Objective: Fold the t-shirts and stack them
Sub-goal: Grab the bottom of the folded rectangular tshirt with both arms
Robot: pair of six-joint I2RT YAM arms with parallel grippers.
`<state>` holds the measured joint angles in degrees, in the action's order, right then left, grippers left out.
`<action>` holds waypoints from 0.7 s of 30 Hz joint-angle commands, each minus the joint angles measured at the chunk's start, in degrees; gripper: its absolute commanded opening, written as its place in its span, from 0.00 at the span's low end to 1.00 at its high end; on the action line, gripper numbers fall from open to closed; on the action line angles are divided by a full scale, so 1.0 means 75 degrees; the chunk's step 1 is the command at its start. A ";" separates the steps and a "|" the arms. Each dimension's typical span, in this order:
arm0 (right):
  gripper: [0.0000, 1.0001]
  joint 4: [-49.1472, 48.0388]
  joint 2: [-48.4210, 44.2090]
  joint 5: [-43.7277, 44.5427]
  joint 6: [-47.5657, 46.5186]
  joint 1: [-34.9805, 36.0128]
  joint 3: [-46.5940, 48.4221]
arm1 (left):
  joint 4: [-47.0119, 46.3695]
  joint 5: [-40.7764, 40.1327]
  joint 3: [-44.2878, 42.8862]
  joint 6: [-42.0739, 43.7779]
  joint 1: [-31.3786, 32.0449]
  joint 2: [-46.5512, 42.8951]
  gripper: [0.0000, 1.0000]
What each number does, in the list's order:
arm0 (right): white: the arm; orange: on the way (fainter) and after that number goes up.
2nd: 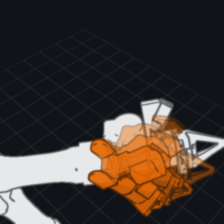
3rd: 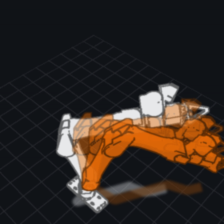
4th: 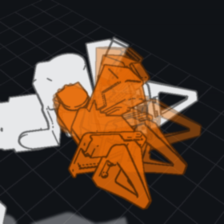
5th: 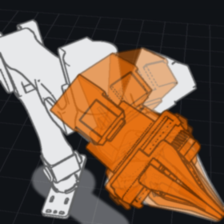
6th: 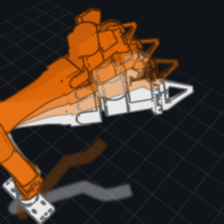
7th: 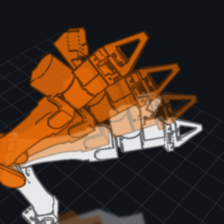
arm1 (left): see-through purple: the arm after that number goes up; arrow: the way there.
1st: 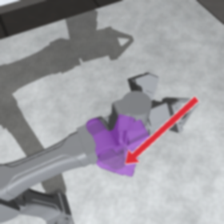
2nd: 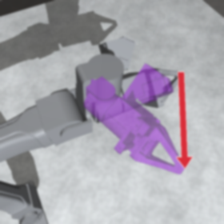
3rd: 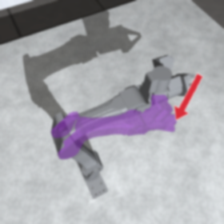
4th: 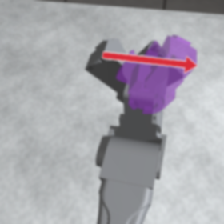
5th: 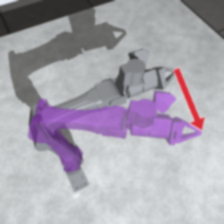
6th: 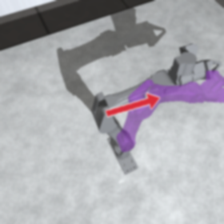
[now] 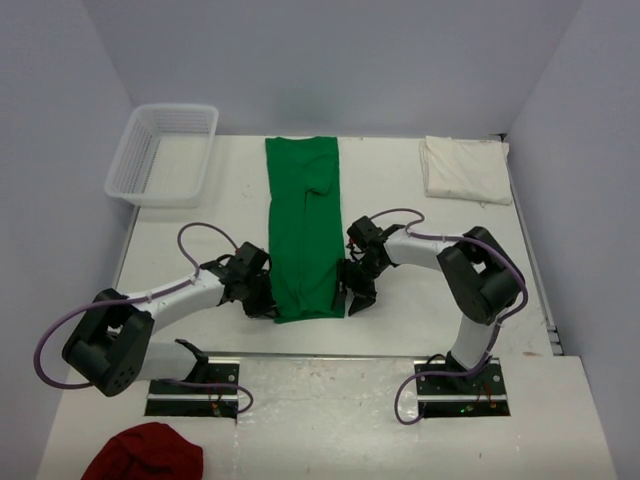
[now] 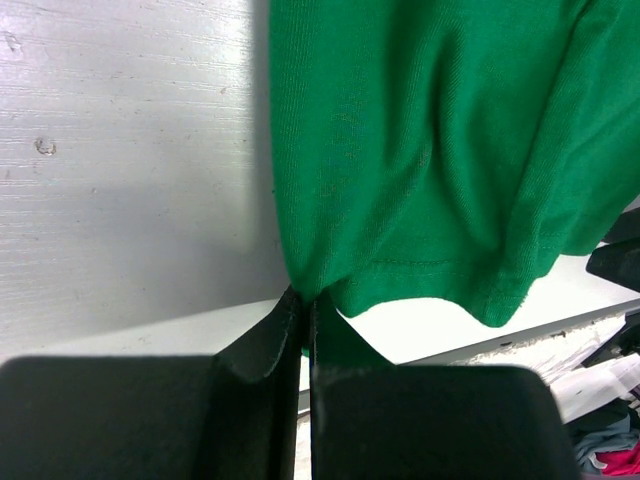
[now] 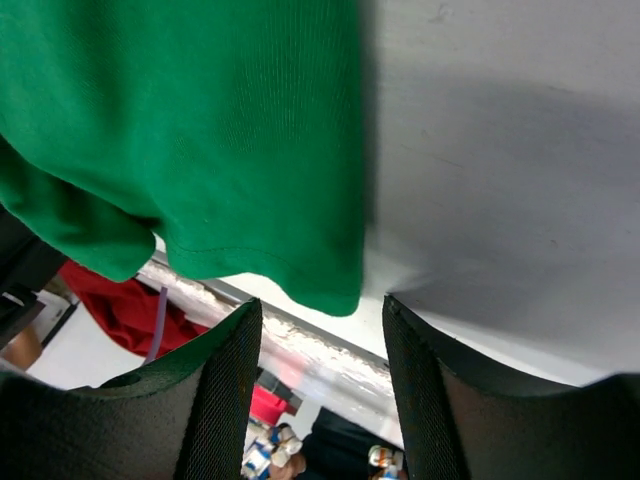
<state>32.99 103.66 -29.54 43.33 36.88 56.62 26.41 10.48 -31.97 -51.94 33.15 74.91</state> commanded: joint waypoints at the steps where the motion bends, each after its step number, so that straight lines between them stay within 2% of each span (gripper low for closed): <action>1: 0.54 -0.0379 0.0440 0.0576 0.0023 -0.0019 0.0033 | 0.0228 -0.0038 0.0043 0.0117 0.0022 -0.0227 0.00; 5: 0.52 -0.0391 0.0371 0.0668 0.0129 -0.0019 -0.0003 | 0.0217 -0.0015 0.0102 0.0094 -0.0001 -0.0285 0.00; 10: 0.46 -0.0333 0.0499 0.0775 0.0175 -0.0031 0.0056 | 0.0181 0.0021 0.0114 0.0047 -0.0001 -0.0332 0.00; 21: 0.42 -0.0040 0.0968 0.1184 0.0211 -0.0019 0.0548 | 0.0216 0.0044 0.0090 0.0058 0.0010 -0.0496 0.00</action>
<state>34.50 107.57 -30.57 45.74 36.75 59.99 27.35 10.48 -31.57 -51.90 33.15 72.51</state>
